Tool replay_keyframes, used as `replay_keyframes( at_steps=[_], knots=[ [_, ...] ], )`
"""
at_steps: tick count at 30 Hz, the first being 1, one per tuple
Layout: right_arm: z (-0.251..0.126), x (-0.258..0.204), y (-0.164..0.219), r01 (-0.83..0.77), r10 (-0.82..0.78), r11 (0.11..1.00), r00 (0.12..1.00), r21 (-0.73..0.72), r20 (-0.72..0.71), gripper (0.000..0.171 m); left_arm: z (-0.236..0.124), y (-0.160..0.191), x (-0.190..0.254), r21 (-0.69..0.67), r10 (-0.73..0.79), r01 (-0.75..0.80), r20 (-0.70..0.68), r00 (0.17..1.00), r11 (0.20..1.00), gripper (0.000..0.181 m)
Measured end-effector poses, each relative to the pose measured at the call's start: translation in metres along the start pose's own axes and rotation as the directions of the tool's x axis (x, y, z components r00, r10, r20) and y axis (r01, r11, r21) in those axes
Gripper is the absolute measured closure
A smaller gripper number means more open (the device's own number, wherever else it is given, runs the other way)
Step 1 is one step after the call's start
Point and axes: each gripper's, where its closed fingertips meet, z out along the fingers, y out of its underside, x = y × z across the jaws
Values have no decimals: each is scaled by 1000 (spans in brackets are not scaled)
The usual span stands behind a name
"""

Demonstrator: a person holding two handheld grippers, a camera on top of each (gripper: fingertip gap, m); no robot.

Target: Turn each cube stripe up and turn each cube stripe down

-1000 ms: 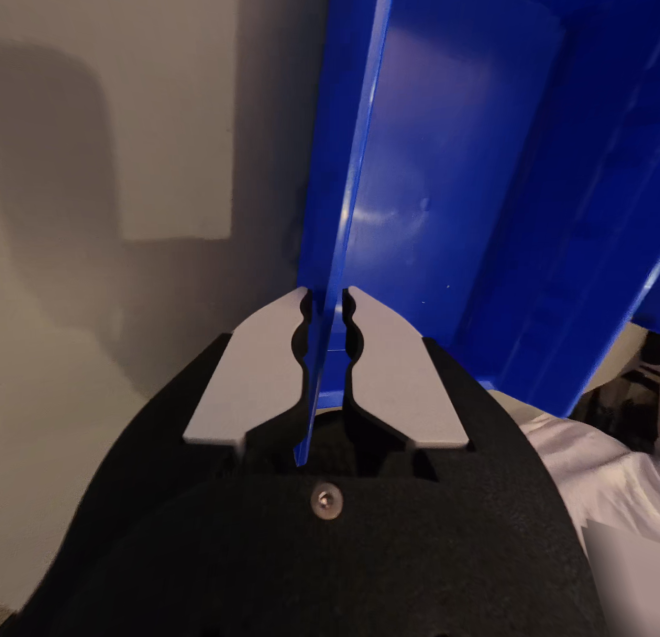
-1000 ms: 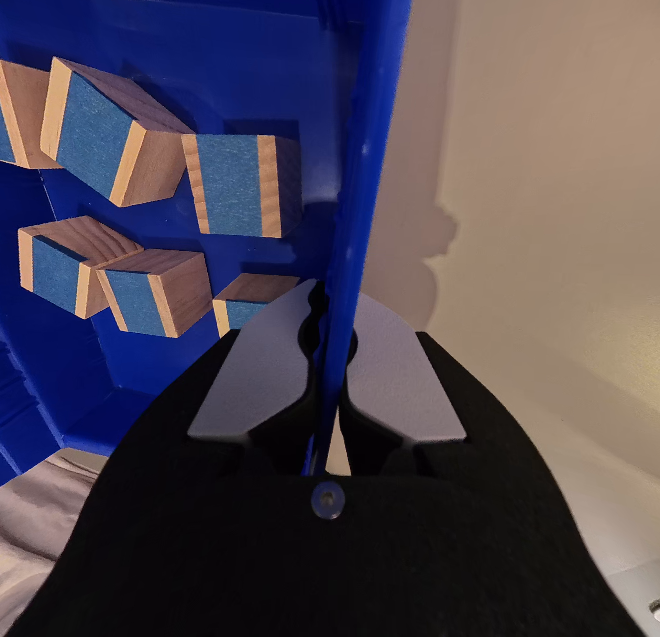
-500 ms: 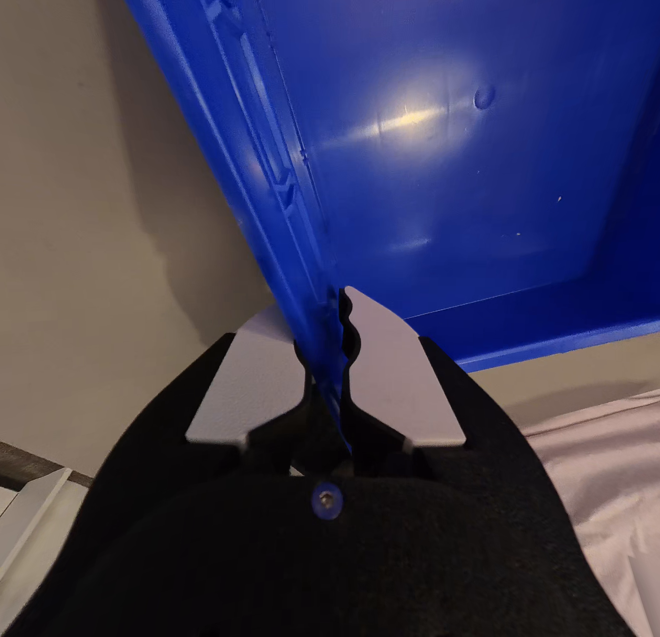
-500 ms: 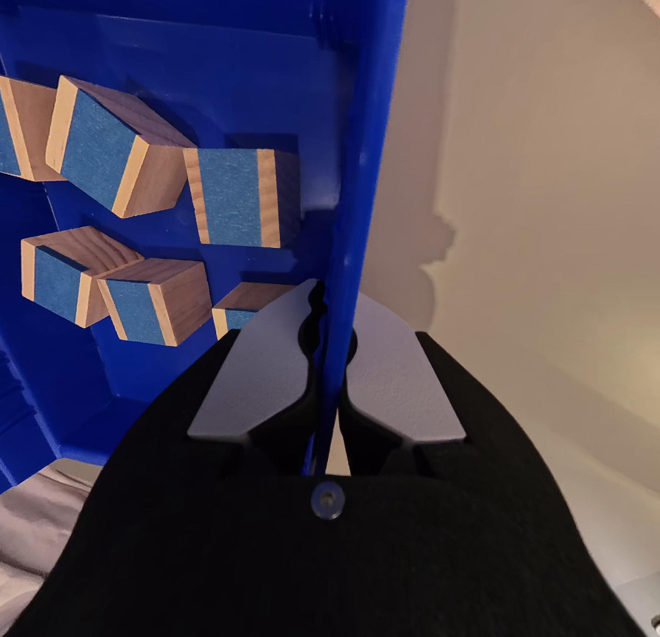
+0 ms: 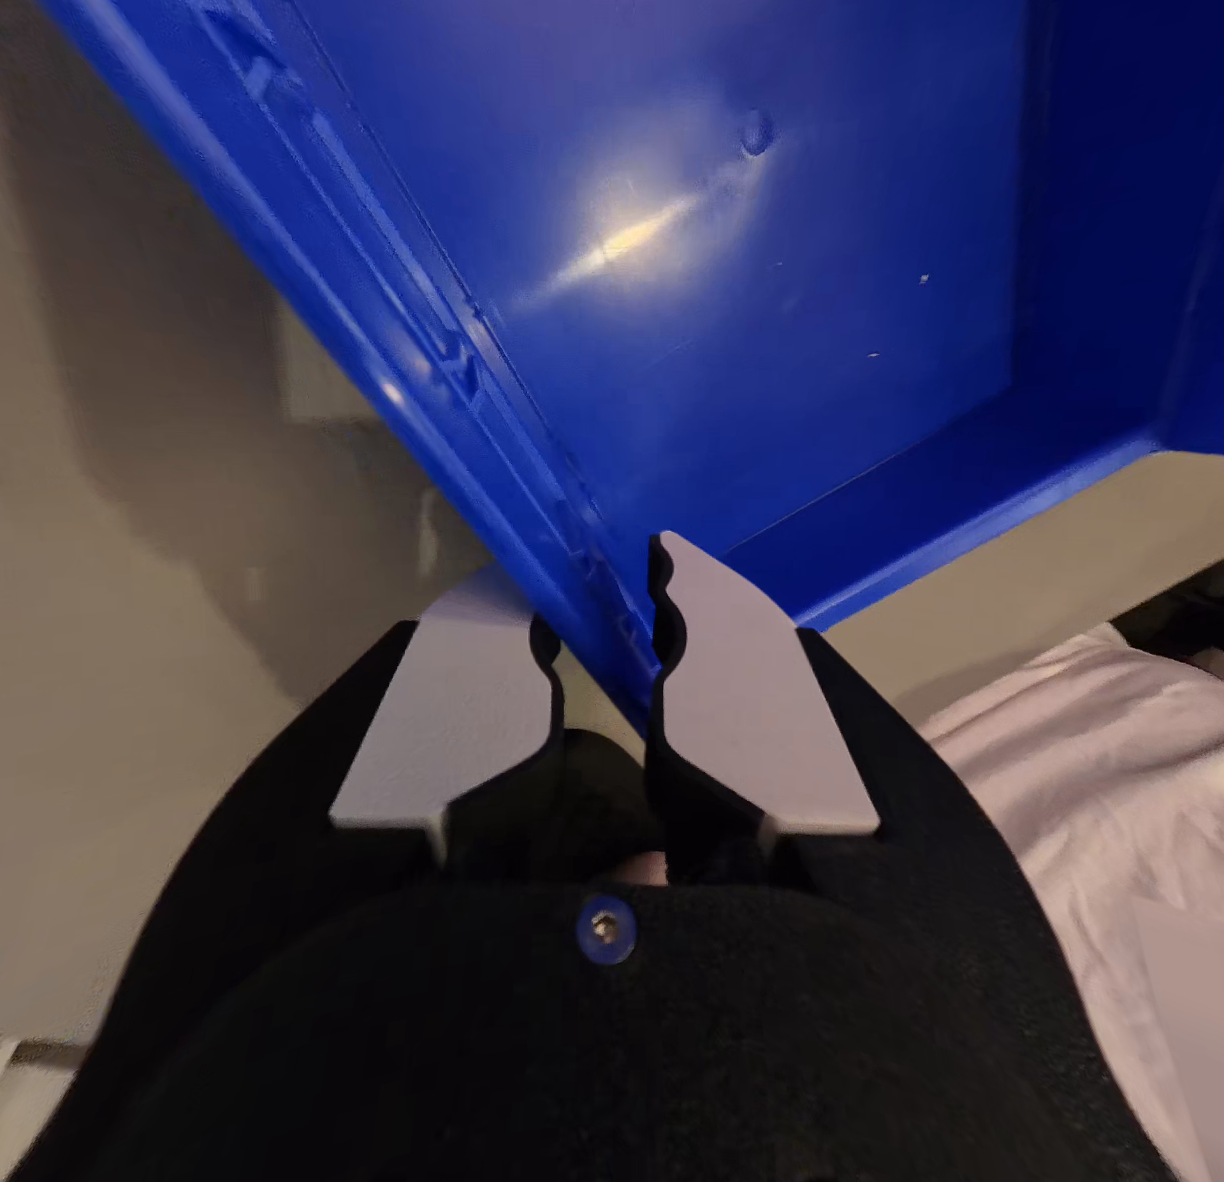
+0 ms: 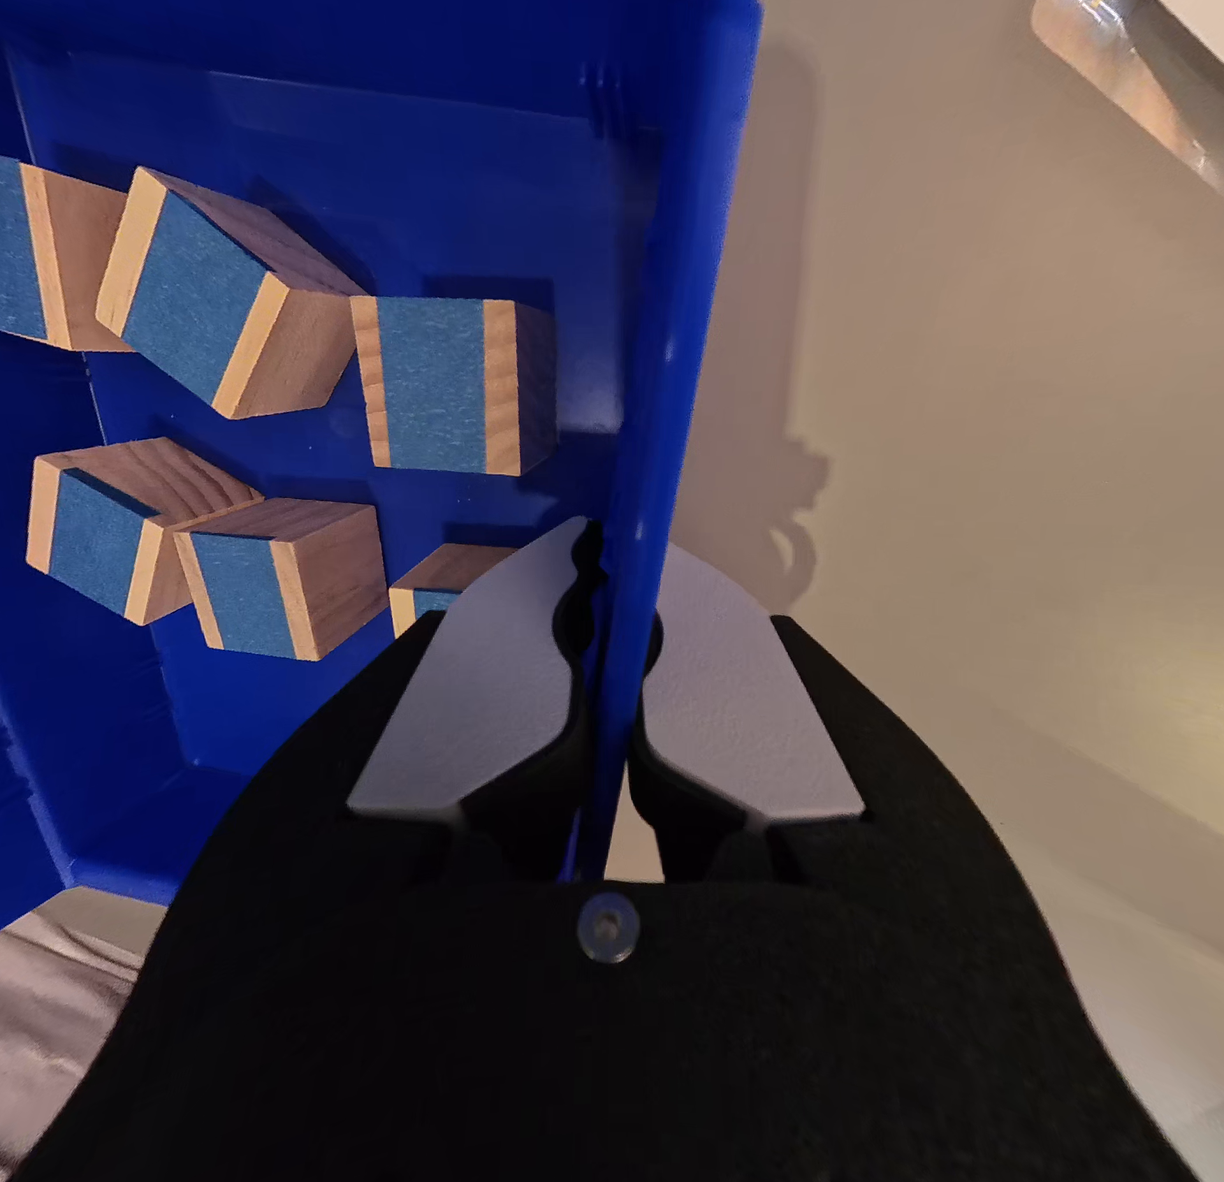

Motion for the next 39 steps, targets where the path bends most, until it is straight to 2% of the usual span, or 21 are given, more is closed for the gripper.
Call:
replay_keyframes(
  at_steps=[3, 10, 17, 23, 27, 32, 36, 39],
  knots=[
    [0, 0, 0, 3, -3, 1000, 1000, -4, -2, 164, -13, -1, -1, 52, -15, 18, -62, 998, 998, 167],
    [0, 1, 1, 33, -33, 999, 999, -11, -10, 165, -64, 3, -7, 254, 19, 7, -102, 995, 967, 158],
    [-3, 15, 6, 8, -8, 1000, 1000, -15, 29, 166, -147, 18, -15, 579, 45, 25, -107, 993, 815, 154],
    [-16, 34, 19, -23, 23, 999, 1000, -28, 11, 166, -184, 50, -28, 687, 14, 47, -83, 996, 725, 152],
    [-37, 37, 27, -22, 22, 998, 1000, -66, -4, 166, -202, 64, -27, 743, 37, 58, -110, 993, 667, 152],
    [-82, 25, 18, -25, 26, 999, 1000, -30, 7, 166, -215, 83, -33, 779, 25, 70, -110, 994, 623, 151],
    [-137, 0, -8, 16, -16, 1000, 999, -8, -28, 166, -229, 98, -42, 821, -5, 106, -125, 992, 561, 151],
    [-173, -37, -41, 71, -70, 997, 996, 14, -61, 166, -236, 109, -48, 842, -15, 132, -146, 989, 523, 151]
  ],
)
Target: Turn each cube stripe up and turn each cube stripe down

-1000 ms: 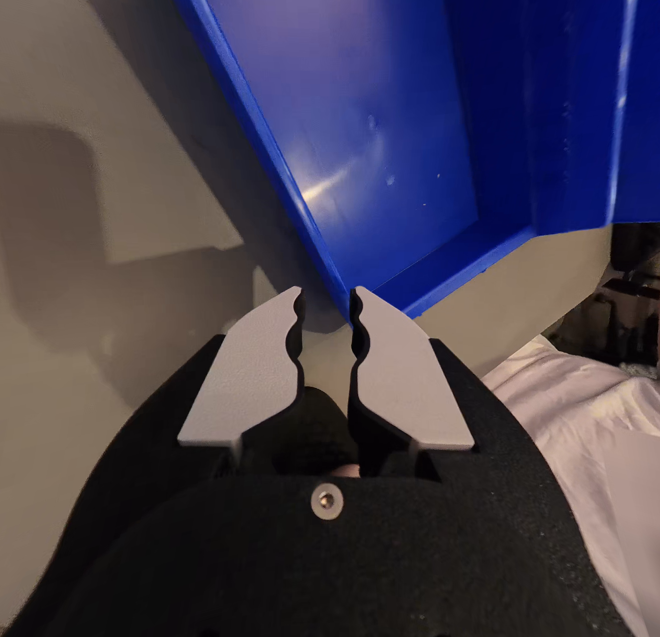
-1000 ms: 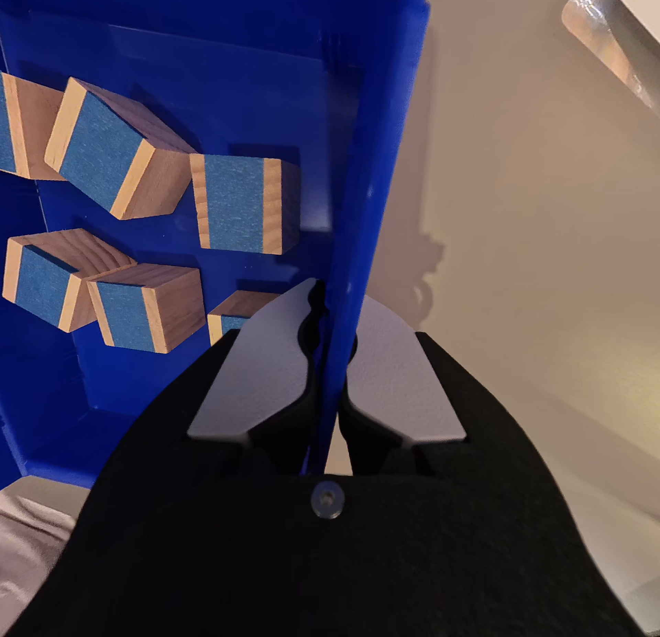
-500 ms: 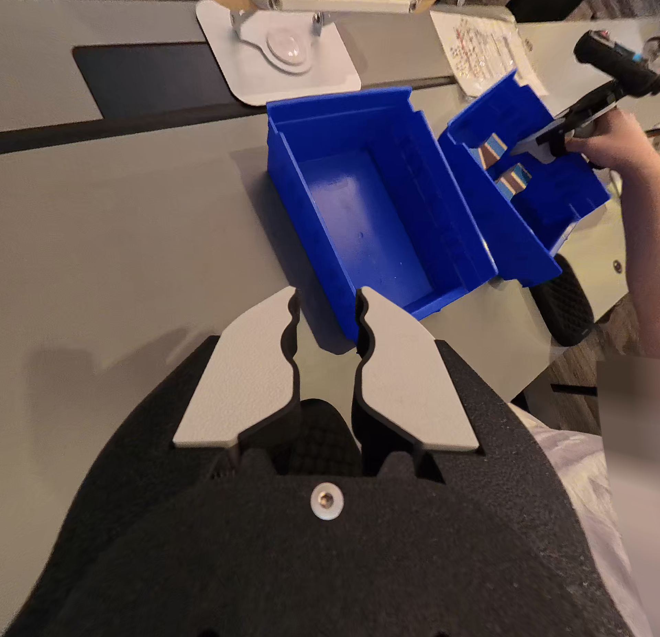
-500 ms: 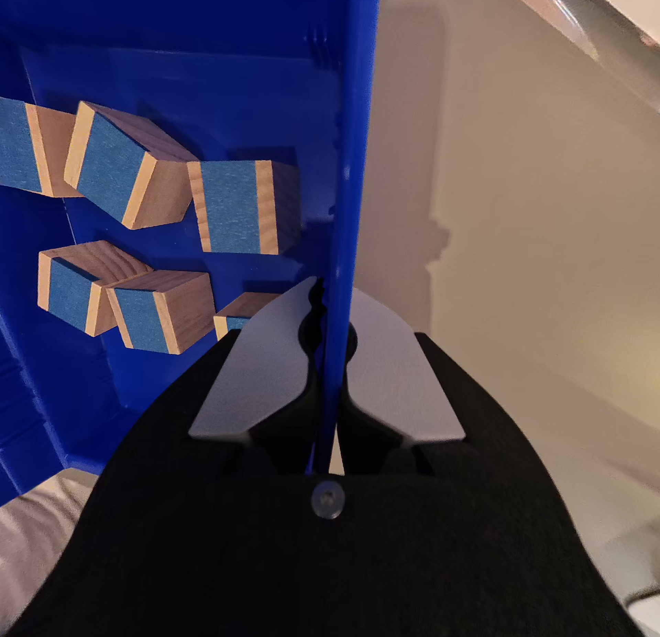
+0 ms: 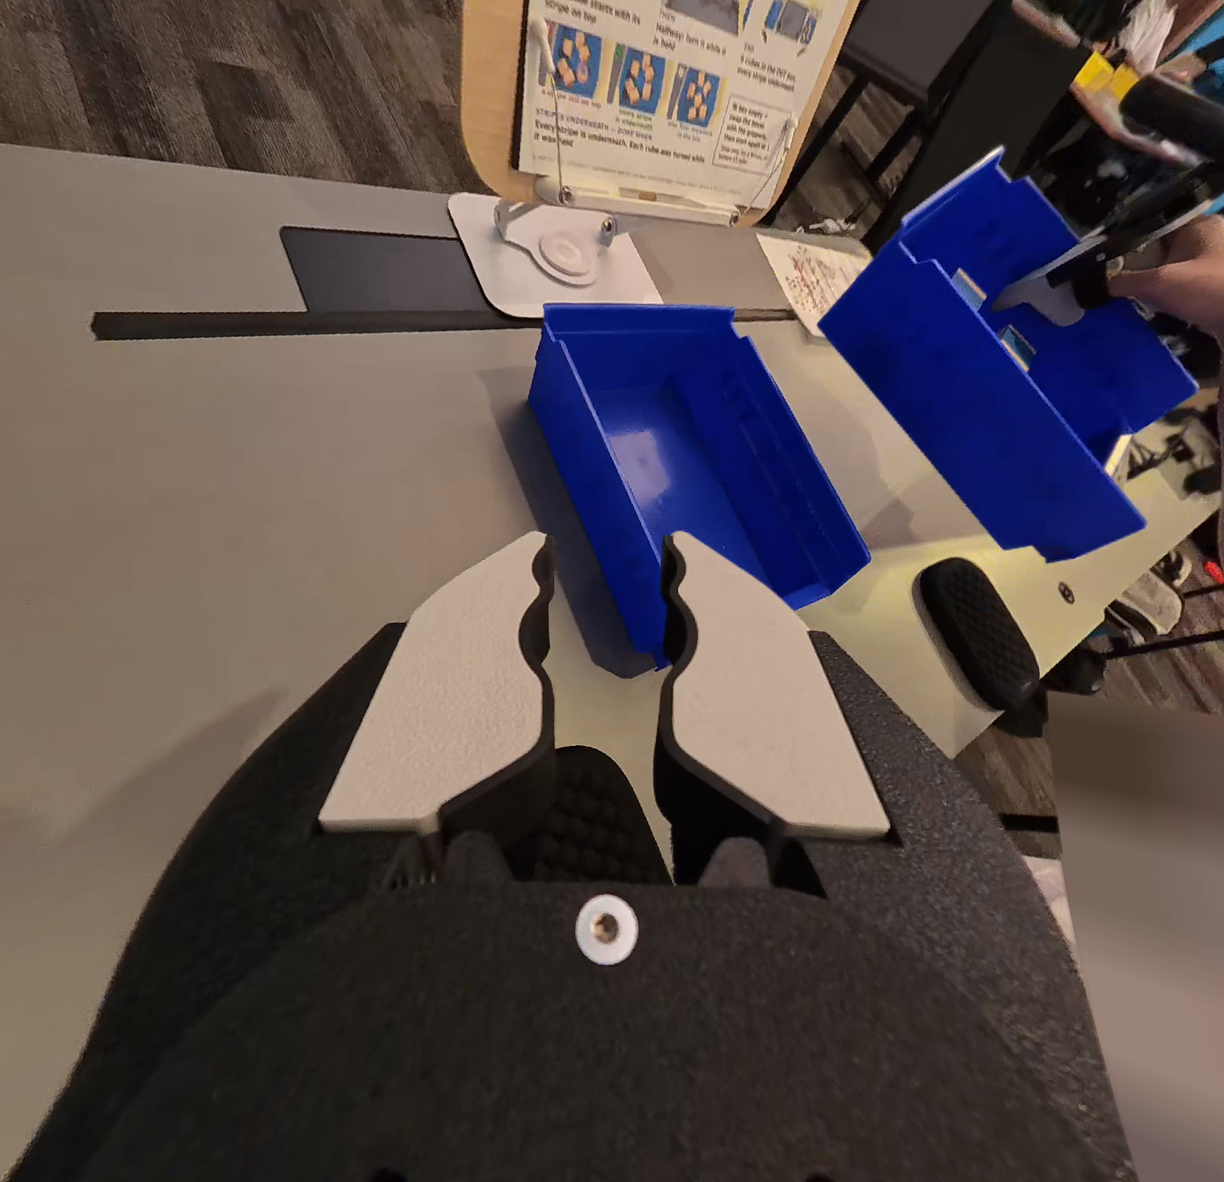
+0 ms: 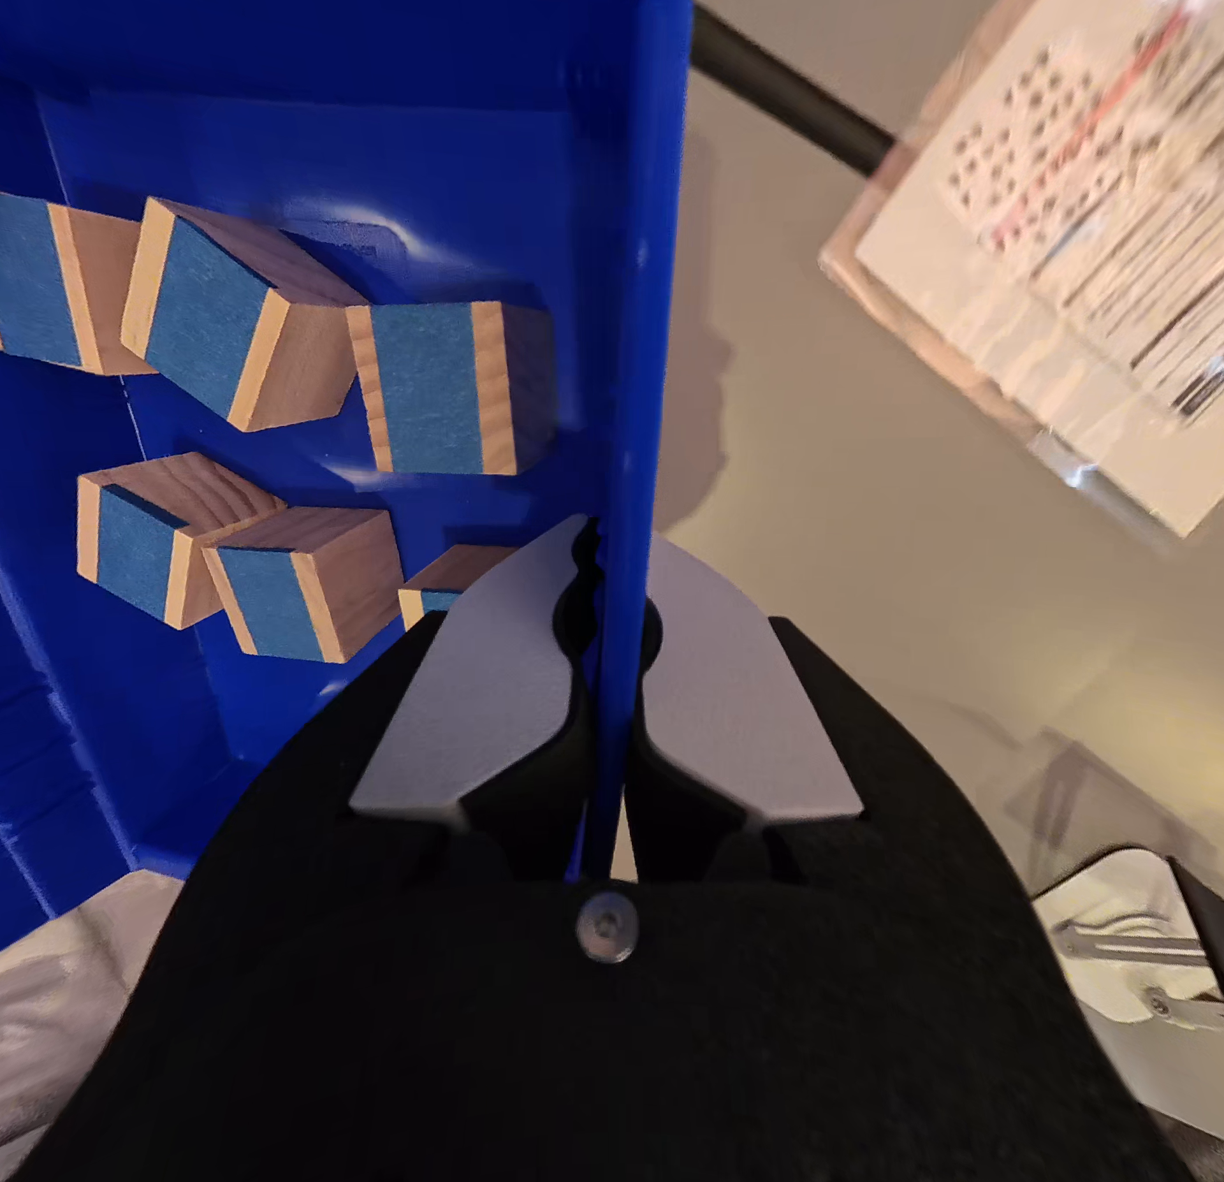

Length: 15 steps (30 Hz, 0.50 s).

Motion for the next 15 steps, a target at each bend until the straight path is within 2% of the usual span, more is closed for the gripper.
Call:
replay_keyframes(
  at_steps=[3, 7, 10, 13, 15],
  knots=[
    [-21, -51, -41, 46, -46, 999, 999, 13, 19, 166, -12, 0, -11, 43, -41, 40, 20, 999, 998, 151],
    [-23, -138, -98, 129, -131, 991, 987, 33, 89, 166, -28, 4, -32, 82, -114, 109, 57, 992, 991, 151],
    [-11, -209, -137, 210, -215, 976, 966, 52, 145, 166, -47, 7, -50, 147, -186, 171, 94, 978, 974, 150],
    [10, -279, -169, 287, -294, 956, 932, 66, 212, 166, -72, 18, -80, 225, -319, 275, 193, 928, 935, 150],
    [24, -320, -186, 328, -334, 942, 909, 66, 248, 165, -91, 23, -92, 282, -362, 299, 208, 909, 912, 150]
  ],
)
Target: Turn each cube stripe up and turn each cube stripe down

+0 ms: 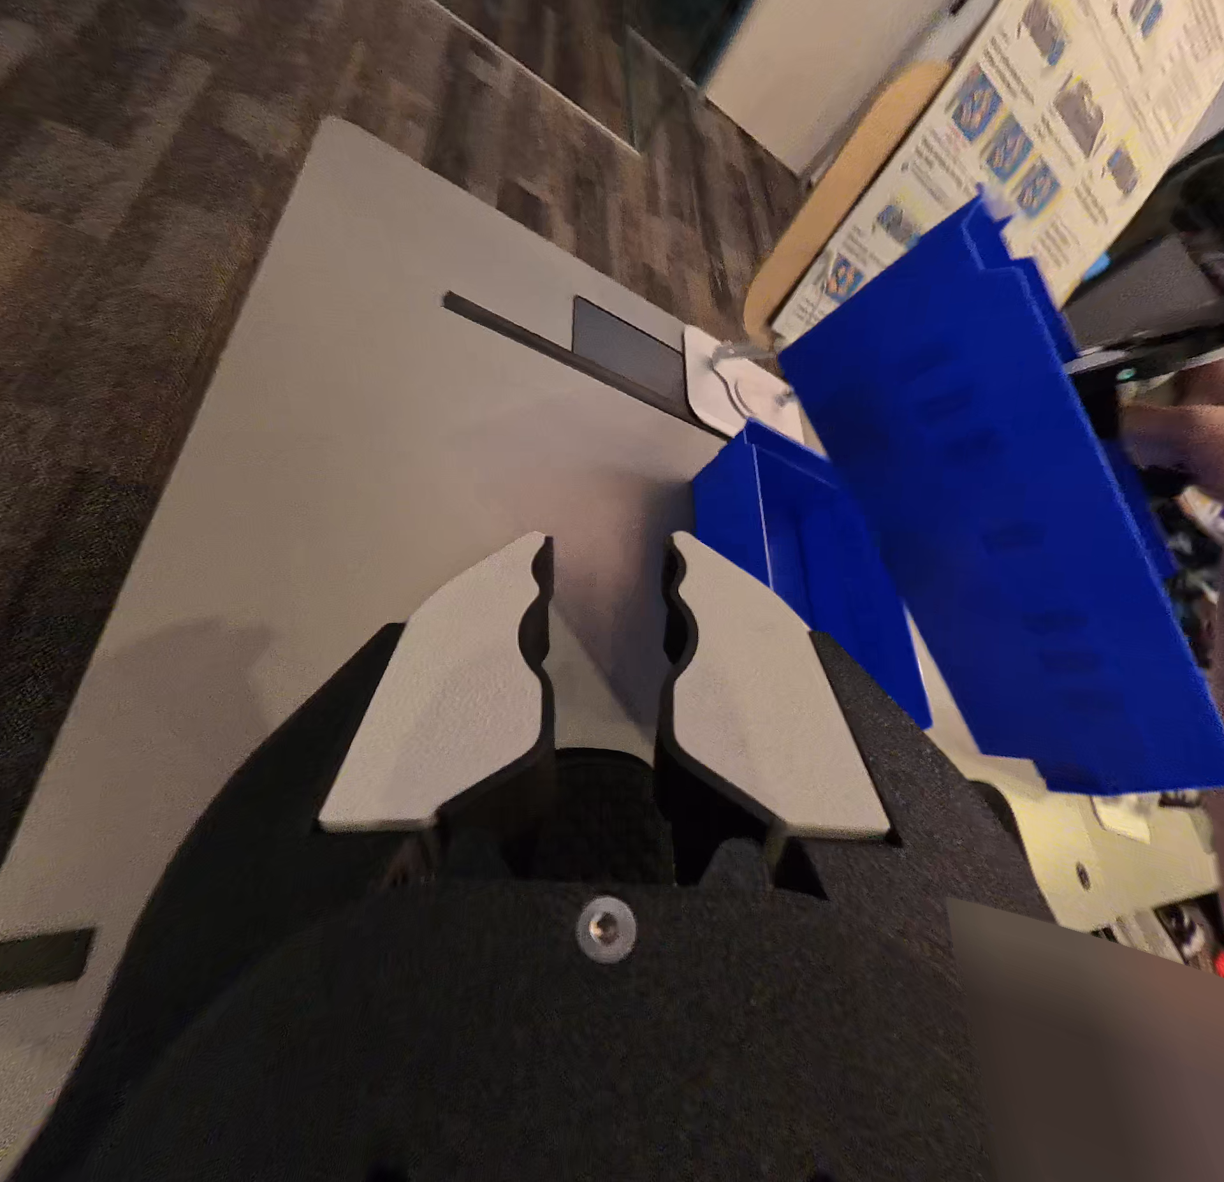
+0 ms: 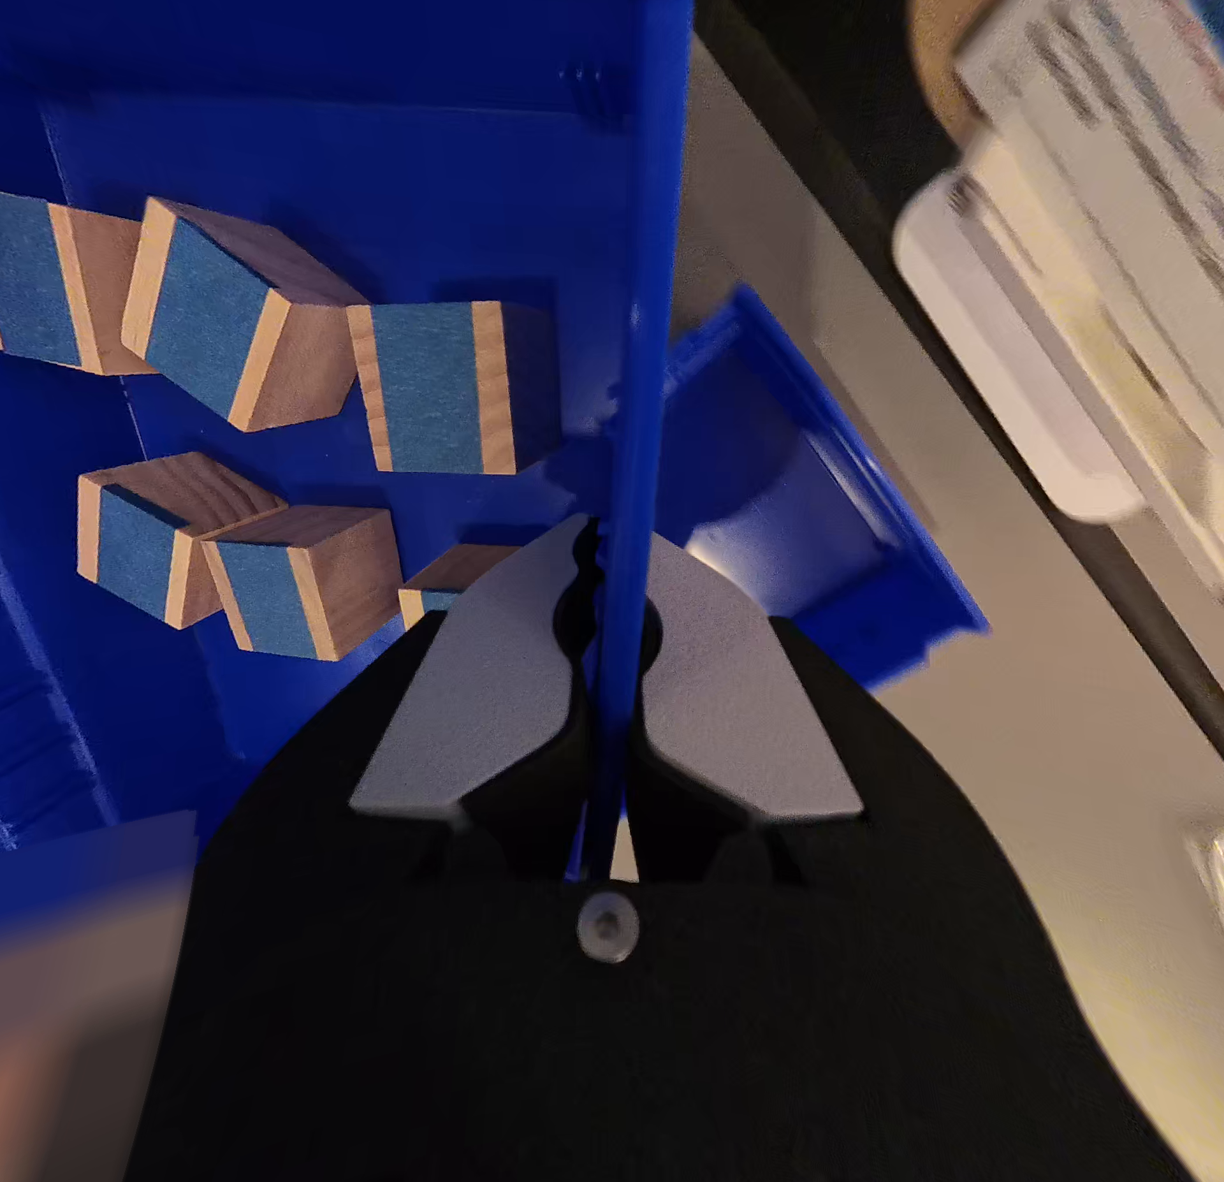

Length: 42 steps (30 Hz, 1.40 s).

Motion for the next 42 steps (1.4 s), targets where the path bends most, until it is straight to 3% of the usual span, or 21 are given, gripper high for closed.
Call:
replay_keyframes(
  at_steps=[6, 10, 21, 32, 36, 42],
  knots=[
    [74, -63, -63, 45, -44, 999, 998, -26, 53, 166, -42, -8, -31, 159, -95, 84, 59, 994, 984, 151],
    [130, -86, -88, 44, -41, 998, 998, -52, 45, 165, -56, -2, -38, 178, -111, 92, 99, 989, 980, 154],
    [251, -99, -81, -118, 122, 986, 992, -120, 30, 166, -33, 3, -34, 68, -65, 62, 44, 997, 996, 155],
    [271, -82, -67, -109, 101, 991, 991, -83, -92, 165, -25, 2, -28, 48, -51, 50, 39, 998, 998, 155],
    [269, -86, -67, -115, 110, 990, 992, -82, -69, 161, -22, 2, -22, 38, -36, 34, 42, 998, 999, 155],
    [239, -78, -96, -18, 27, 996, 994, 87, -102, 154, -18, 2, -14, 27, -11, 9, 42, 999, 1000, 155]
  ],
)
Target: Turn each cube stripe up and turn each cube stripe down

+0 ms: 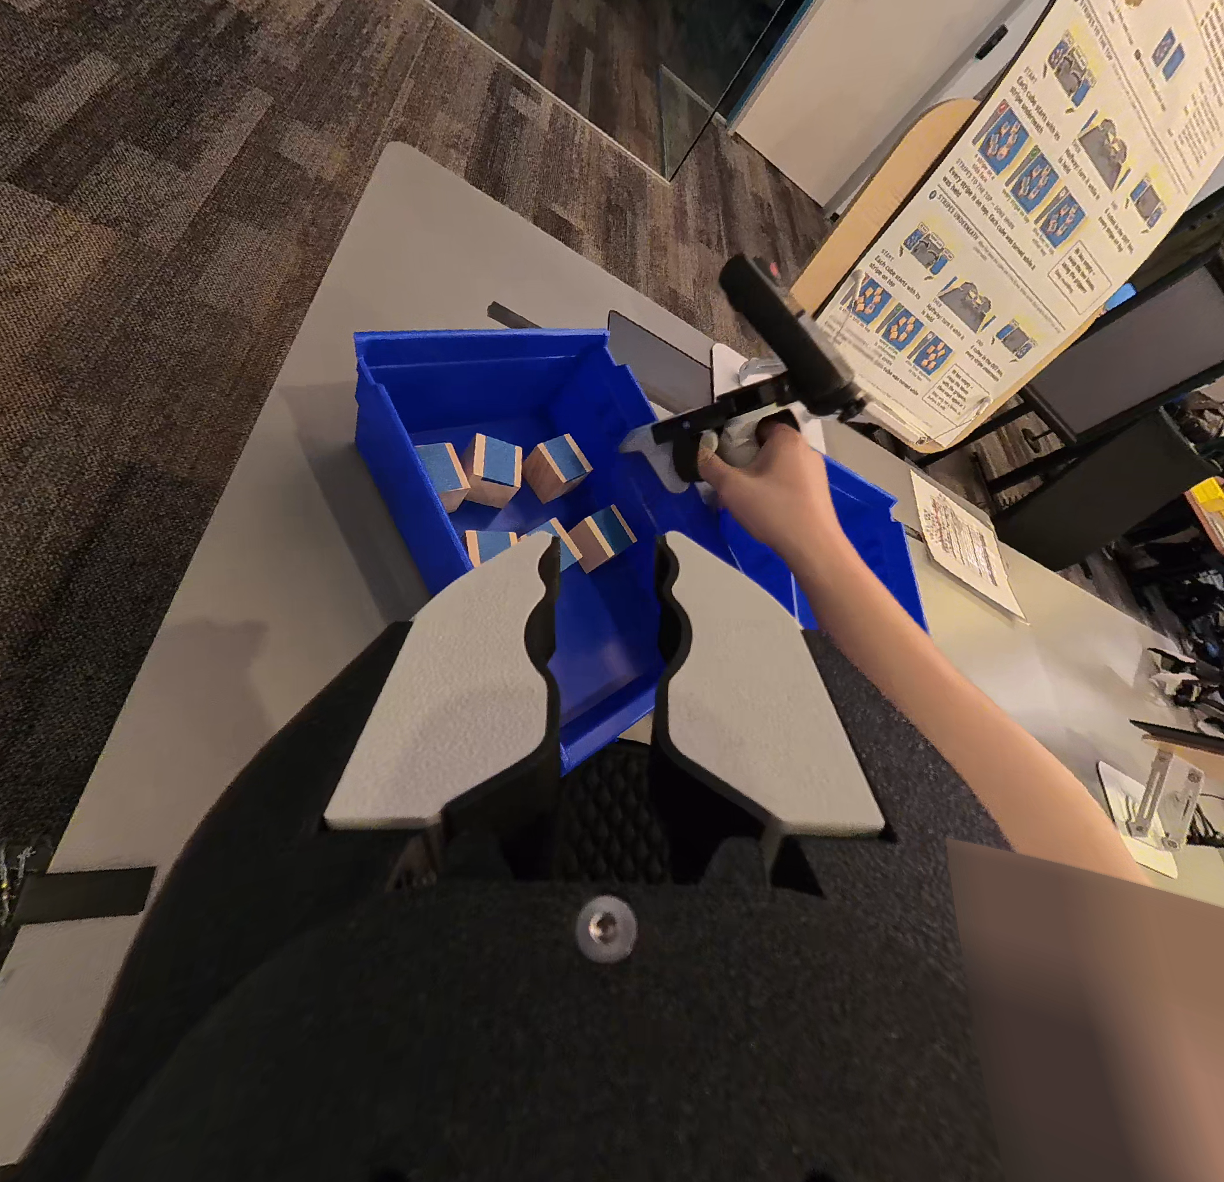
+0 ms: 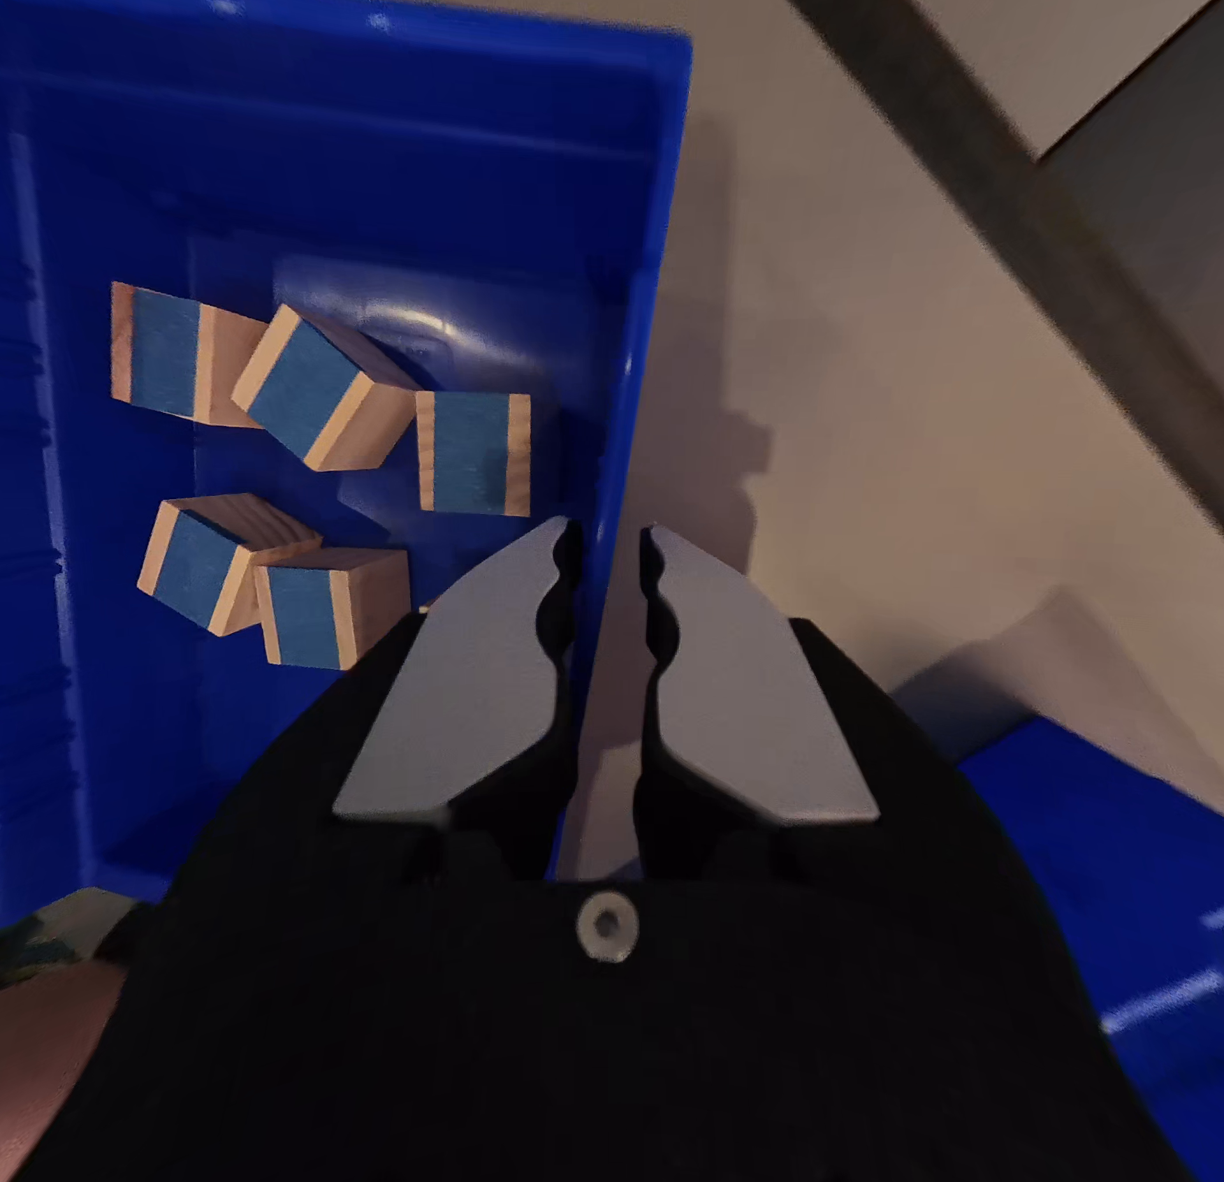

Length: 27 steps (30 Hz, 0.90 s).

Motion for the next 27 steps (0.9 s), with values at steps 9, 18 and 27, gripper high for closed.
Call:
replay_keyframes(
  at_steps=[9, 18, 27],
  knots=[
    [-153, 68, 14, 220, -132, 944, 935, 246, -329, 122, 2, 4, 3, -23, 2, -3, -21, 1000, 1000, 152],
    [-176, 222, 221, -361, 389, 921, 868, 145, -309, 100, 5, 1, 6, -14, -5, 4, -41, 999, 1000, 150],
    [-110, 214, 268, -388, 365, 916, 911, -103, -194, 159, 12, 6, 3, -58, -19, 19, 0, 1000, 998, 149]
  ],
)
